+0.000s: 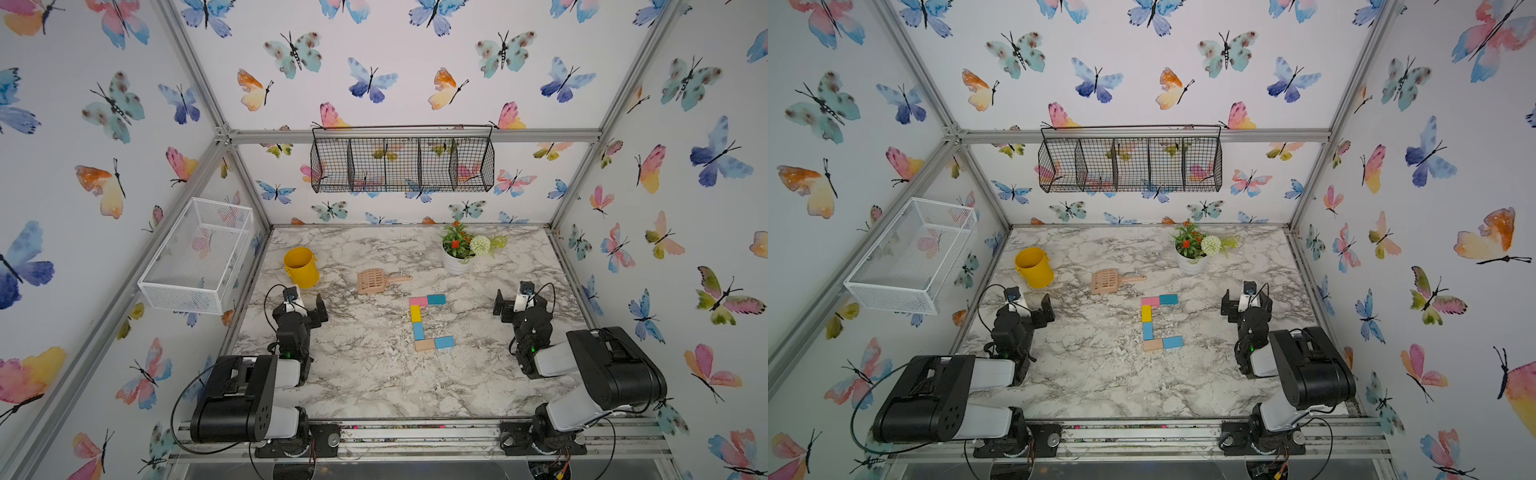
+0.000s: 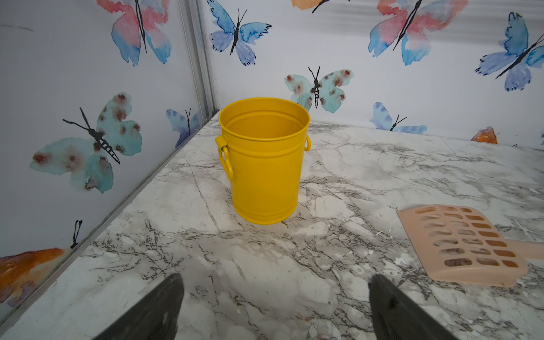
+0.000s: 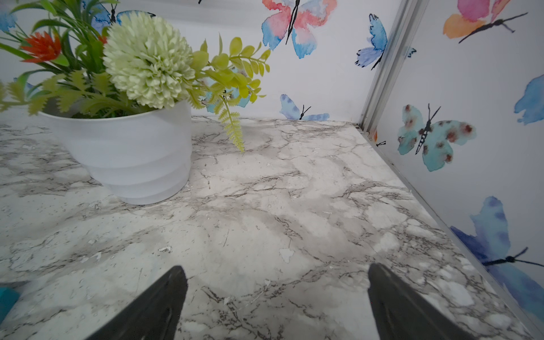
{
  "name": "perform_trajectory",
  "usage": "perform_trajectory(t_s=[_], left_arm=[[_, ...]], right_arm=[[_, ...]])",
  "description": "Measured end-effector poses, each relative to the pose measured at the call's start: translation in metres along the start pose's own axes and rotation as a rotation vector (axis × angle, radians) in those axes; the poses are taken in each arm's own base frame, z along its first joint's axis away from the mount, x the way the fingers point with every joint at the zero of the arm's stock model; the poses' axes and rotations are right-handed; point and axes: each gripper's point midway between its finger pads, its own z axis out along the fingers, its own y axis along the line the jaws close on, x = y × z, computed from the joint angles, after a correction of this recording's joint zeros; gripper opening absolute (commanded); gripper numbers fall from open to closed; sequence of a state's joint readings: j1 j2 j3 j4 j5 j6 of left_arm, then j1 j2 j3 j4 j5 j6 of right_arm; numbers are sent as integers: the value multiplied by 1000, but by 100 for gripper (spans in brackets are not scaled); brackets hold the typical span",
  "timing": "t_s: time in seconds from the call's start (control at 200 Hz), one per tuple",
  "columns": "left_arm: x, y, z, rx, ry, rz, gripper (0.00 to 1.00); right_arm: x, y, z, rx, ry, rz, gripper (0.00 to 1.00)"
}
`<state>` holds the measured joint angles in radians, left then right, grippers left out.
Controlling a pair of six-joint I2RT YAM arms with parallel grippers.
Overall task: Assemble the letter c with building blocks
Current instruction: Reset both arms
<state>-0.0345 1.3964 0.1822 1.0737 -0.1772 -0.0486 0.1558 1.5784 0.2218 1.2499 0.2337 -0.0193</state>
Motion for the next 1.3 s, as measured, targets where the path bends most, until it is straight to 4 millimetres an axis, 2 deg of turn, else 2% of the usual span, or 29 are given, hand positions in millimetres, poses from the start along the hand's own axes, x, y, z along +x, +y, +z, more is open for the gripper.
perform_trajectory(t_s=[0.19, 0.395, 0.49, 0.566, 0.631, 0.666, 0.721, 0.836, 0.891, 1.036, 1.101, 1.221, 1.301], left_arm=[[0, 0, 0, 0, 0, 0, 98], [0, 0, 0, 0, 0, 0, 98], [0, 0, 0, 0, 0, 0, 98], [0, 0, 0, 0, 0, 0, 98], [0, 0, 0, 0, 0, 0, 98], [0, 0, 0, 0, 0, 0, 98], [0, 0, 0, 0, 0, 0, 98], [0, 0, 0, 0, 0, 0, 98], [0, 0, 0, 0, 0, 0, 98], [0, 0, 0, 0, 0, 0, 98], [0, 0, 0, 0, 0, 0, 98], [0, 0, 0, 0, 0, 0, 98], [0, 0, 0, 0, 0, 0, 98]], right_arm=[[-1, 0, -3, -4, -11, 2, 100], [15, -8, -40, -5, -42, 10, 100], [8, -6, -32, -4, -60, 14, 100], [-6, -4, -24, -7, -90, 20, 100], [-17, -3, -28, -21, -132, 27, 100], [-17, -2, -34, -34, -146, 23, 100], [-5, 0, -43, -55, -125, 10, 100], [18, 3, -44, -70, -57, -16, 100], [13, 3, -42, -69, -68, -14, 100], [-20, 4, -42, -77, -172, 3, 100], [-17, 5, -45, -85, -173, 0, 100], [-3, 8, -36, -88, -117, -13, 100], [-11, 8, -24, -78, -108, -8, 100]])
